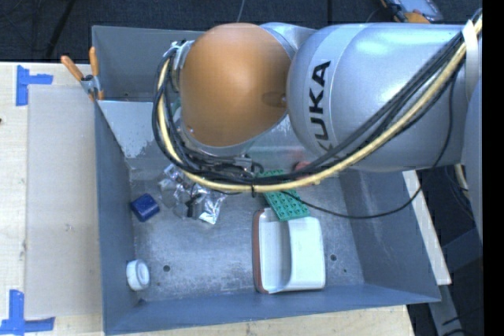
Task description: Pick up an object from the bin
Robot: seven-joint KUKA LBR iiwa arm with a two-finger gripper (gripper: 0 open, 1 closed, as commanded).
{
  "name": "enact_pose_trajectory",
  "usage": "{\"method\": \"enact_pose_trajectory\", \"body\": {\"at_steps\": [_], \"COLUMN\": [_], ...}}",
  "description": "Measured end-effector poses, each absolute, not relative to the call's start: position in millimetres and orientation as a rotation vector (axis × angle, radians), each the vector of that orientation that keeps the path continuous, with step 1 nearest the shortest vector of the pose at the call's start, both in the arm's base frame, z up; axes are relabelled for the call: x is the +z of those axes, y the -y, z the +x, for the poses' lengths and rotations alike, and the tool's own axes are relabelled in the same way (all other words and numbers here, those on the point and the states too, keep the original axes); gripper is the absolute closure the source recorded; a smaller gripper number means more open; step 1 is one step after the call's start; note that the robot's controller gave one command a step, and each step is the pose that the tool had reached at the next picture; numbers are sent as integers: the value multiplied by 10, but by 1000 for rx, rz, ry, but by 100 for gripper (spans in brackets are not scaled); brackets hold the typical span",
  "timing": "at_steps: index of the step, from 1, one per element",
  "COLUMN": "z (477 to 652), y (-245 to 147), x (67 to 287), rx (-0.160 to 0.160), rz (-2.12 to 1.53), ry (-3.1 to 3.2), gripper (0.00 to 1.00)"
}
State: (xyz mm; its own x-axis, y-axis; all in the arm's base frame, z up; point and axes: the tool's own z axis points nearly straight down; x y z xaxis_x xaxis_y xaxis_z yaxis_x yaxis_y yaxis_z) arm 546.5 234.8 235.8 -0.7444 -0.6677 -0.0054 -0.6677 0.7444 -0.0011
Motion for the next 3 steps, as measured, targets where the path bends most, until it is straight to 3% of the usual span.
{"method": "enact_pose_trajectory", "body": {"at_steps": [1,2,3], "z": [5783,5642,5924], "y": [-2378,-2483,-2401], "x": [1564,2870,1882], "rx": [1,0,3], "rz": [-1173,-1584,-1485], "ry": [-2921,-2703,-2776], "gripper": [100,100,100]}}
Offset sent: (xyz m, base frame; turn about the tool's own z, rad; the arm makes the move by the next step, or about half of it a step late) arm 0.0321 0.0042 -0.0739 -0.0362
